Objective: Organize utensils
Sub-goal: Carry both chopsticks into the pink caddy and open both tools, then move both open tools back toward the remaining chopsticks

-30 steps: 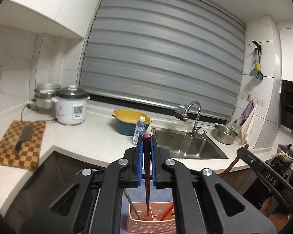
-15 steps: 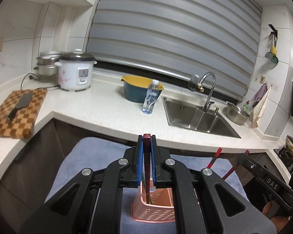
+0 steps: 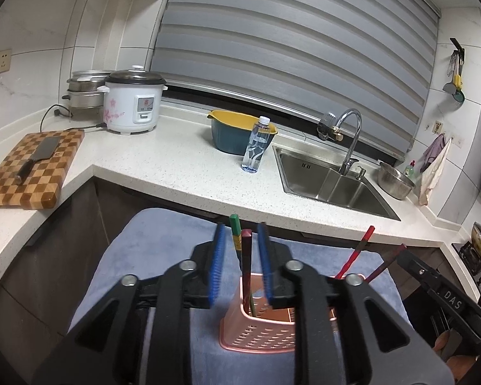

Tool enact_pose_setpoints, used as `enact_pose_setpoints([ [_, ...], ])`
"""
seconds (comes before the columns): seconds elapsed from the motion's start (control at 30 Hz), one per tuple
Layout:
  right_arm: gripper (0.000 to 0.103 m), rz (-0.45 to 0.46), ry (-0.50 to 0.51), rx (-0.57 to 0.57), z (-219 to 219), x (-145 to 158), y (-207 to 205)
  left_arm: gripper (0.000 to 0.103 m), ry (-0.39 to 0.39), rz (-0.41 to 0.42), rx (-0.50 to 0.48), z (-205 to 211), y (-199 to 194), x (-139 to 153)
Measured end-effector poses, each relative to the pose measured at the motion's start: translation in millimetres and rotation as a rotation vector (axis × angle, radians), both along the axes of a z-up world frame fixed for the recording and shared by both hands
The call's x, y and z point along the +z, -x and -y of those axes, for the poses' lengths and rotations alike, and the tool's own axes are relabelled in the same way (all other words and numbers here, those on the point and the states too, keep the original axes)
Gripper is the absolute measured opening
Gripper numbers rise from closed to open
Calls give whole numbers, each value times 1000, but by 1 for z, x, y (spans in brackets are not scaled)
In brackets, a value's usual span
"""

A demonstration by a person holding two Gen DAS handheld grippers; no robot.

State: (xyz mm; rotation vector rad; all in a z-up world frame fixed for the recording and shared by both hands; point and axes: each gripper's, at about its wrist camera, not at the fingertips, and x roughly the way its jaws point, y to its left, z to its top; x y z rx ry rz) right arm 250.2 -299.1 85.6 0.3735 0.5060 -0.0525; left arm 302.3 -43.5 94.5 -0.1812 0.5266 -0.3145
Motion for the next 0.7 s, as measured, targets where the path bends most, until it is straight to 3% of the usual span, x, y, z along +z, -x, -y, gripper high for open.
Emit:
enact_pose_setpoints([
  [0.1,13,5,-8,-1,1,3,9,42,2,5,12,-3,8,2],
  [0.23,23,16,-2,0,0,7,31,50,-2,15,9,-11,27,6],
  [0.4,25,-11,7,33,-7,-5,78,60,-1,-11,-21,-23,63,-4],
  [0.6,25,-136,35,74,-17,-55,156,61,-47,-100,-60,-33,127,-49],
  [0.7,25,-223,61,81,-24,-86,193,61,-109,-141,-67,-30,158,-76],
])
